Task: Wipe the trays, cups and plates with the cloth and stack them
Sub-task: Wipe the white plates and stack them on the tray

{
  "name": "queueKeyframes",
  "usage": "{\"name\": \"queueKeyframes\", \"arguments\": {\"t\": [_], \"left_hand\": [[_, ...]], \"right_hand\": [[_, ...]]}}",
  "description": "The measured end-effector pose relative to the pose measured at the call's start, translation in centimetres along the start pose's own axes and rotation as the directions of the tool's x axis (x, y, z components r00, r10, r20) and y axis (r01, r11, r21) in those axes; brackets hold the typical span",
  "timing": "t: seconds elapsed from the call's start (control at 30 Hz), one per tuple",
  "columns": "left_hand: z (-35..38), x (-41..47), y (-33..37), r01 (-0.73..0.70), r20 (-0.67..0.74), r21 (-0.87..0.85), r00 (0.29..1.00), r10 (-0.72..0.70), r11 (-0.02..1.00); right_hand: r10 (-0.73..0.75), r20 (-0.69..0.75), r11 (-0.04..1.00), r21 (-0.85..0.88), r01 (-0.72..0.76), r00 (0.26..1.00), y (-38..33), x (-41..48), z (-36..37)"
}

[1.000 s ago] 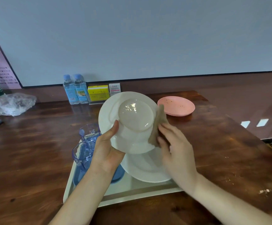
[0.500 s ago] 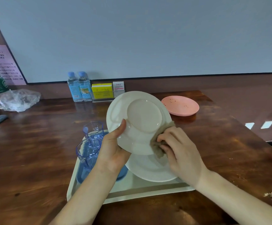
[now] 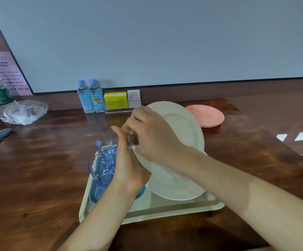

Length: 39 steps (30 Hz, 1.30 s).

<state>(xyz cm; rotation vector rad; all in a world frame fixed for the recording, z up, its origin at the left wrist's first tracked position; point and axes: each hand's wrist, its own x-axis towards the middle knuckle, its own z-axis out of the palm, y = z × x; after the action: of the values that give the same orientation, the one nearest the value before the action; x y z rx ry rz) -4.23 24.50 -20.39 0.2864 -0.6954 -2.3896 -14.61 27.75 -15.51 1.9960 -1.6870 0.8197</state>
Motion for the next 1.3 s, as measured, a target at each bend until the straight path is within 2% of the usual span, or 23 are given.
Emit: {"name": "queueKeyframes", "arguments": {"t": [0.07,0.17,0.27,0.33,0.4,0.5,0.57,0.67,0.73,0.8,0.87,0.93,1.03,1.23,1.3], "left_hand": [[0.4,-0.1,-0.4,-0.002,0.027,0.077,1.000,0.000,0.997],[0.9,-0.4,-0.4,-0.012,-0.027,0.177,0.999,0.017,0.984],[1.0,-0.7,0.2,0.010,-0.032,0.201,0.999,-0.003,0.979],[1.2,-0.7,0.7,-0.002,-0.048,0.198,0.999,0.011,0.980],[1.2,-0.6,1.3,-0.040,-0.052,0.169,0.997,0.049,0.985],[1.4,-0.4,2.2,-0.095,-0.030,0.104,0.995,0.098,0.990],[1.2,-0.2,2.7,-0.151,-0.043,0.126,0.987,0.158,0.980],[0.1,0.4,3.1,-0.231,-0.003,0.234,0.971,0.239,0.944],[-0.1,0.4,2.9,-0.233,-0.005,0.245,0.970,0.241,0.941],[0.0,0.3,2.7,-0.220,0.000,0.234,0.974,0.226,0.947],[0.0,0.3,2.3,-0.215,-0.005,0.206,0.975,0.221,0.955],[0.4,0.4,2.1,-0.203,-0.019,0.161,0.978,0.209,0.966],[0.8,0.4,1.6,-0.180,0.000,0.093,0.983,0.181,0.979],[0.0,0.2,2.5,-0.218,0.007,0.077,0.976,0.218,0.973],[-0.1,0.0,2.8,-0.225,0.014,0.065,0.974,0.224,0.972]], "right_hand": [[0.097,-0.021,0.994,0.051,-0.096,0.995,1.0,1.9,-0.2],[0.227,-0.025,0.966,0.136,-0.222,0.973,2.2,3.3,-1.2],[0.337,-0.161,0.933,0.188,-0.307,0.928,4.1,2.9,-2.9],[0.481,-0.202,0.868,0.251,-0.429,0.853,6.5,1.7,-4.4],[0.641,-0.147,0.750,0.331,-0.573,0.753,8.6,-0.7,-5.5],[0.755,-0.091,0.635,0.351,-0.688,0.650,9.4,-5.7,-5.5],[0.751,-0.055,0.634,0.338,-0.696,0.658,8.4,-8.8,-5.0],[0.637,0.163,0.711,0.251,-0.656,0.753,6.2,-11.7,-3.9],[0.503,0.314,0.844,0.022,-0.536,0.805,5.6,-12.6,-3.2],[0.418,0.411,0.907,-0.147,-0.394,0.810,5.4,-12.8,-2.7],[0.393,0.490,0.913,-0.103,-0.396,0.778,4.9,-12.6,-2.3],[0.339,0.564,0.901,0.034,-0.431,0.753,3.9,-12.1,-1.7],[0.295,0.593,0.860,0.178,-0.479,0.749,3.6,-11.0,-0.4],[0.255,0.517,0.914,0.147,-0.379,0.817,6.3,-10.2,0.0],[0.242,0.546,0.936,0.087,-0.342,0.802,7.0,-10.7,-1.2]]}}
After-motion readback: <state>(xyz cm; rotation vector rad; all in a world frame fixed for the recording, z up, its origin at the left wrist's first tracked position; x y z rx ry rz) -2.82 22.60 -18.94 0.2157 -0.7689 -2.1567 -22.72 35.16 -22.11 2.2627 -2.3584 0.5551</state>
